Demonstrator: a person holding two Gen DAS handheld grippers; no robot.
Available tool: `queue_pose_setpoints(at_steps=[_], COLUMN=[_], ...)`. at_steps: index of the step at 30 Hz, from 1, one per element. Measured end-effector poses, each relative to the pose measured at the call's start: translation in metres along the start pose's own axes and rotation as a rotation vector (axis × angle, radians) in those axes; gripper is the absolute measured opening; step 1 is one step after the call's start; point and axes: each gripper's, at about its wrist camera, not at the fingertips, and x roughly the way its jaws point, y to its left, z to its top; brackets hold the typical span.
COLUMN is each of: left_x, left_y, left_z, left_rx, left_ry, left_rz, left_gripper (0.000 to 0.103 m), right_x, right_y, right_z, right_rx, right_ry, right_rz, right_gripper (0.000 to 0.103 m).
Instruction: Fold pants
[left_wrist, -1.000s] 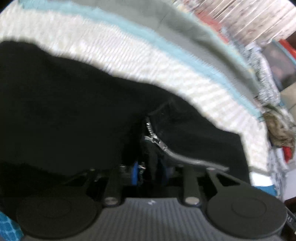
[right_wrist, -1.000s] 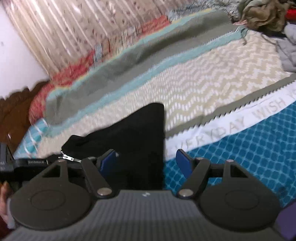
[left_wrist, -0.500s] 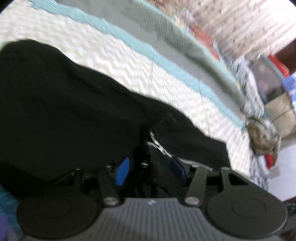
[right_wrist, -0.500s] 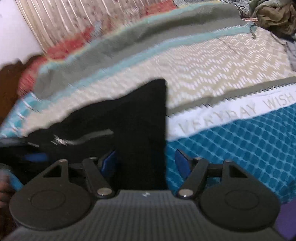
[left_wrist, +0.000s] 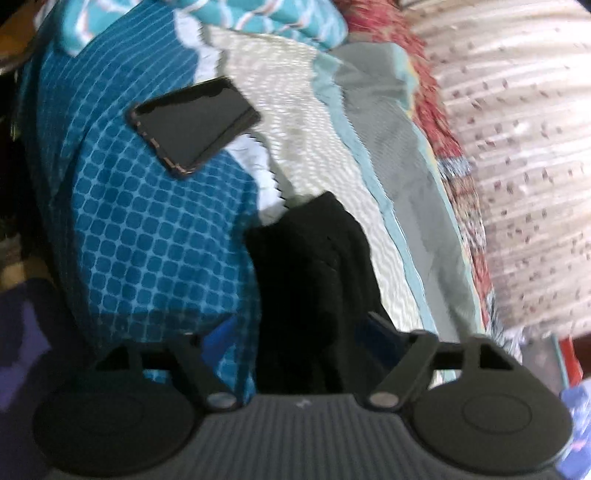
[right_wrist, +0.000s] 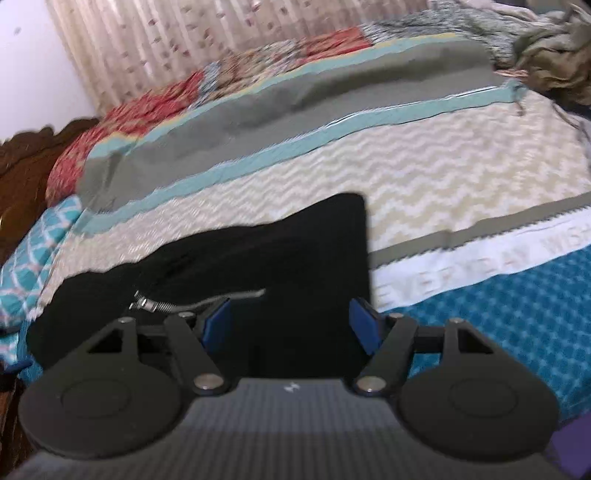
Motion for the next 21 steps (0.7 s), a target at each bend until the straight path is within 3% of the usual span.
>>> queue_pose_setpoints(at_steps=[5, 8, 9, 11, 12, 13, 15, 21], left_x=[0.033, 0.044, 0.045, 0.047, 0.048, 0.052, 0.054, 0.023], left_y=[0.014, 0.013, 0.011, 0.005, 0.002, 0.000, 0.000, -0.017], left_z=[0.017, 0.027, 0.029, 0.033, 0.034, 0.035, 0.036, 0.022], left_rx=[-0.089, -0.077, -0.072, -0.047, -0.026, -0.004, 0.013, 0.037], left_ry=[0.025, 0.018, 0.014, 0.005, 0.004, 0.011, 0.019, -0.026], left_rz=[-0.038, -0.048, -0.048, -0.050, -0.036, -0.021, -0.016, -0.107], left_gripper=[0.084, 0.084, 0.081, 0.064, 0.049, 0.041, 0.031, 0.024], right_x=[0.002, 0.005, 0.005, 0.006, 0.007, 0.008, 0.009, 0.011], right_y=[0.016, 0.020, 0.023, 0.028, 0.032, 0.034, 0.038, 0.045], right_z=[-0.003, -0.004, -0.005, -0.007, -0.008, -0.008, -0.009, -0.010], right_rx=[-0.050, -0.055, -0.053, -0.049, -0.050, -0.053, -0.059, -0.077], right_ry=[0.032, 0.045, 0.047, 0.053, 0.053, 0.055, 0.057, 0.064], right_rz=[0.007, 0.000, -0.003, -0.007, -0.009, -0.009, -0.007, -0.001], right_gripper=[0.072, 0.072, 0.072, 0.072, 0.072, 0.072, 0.072, 0.072])
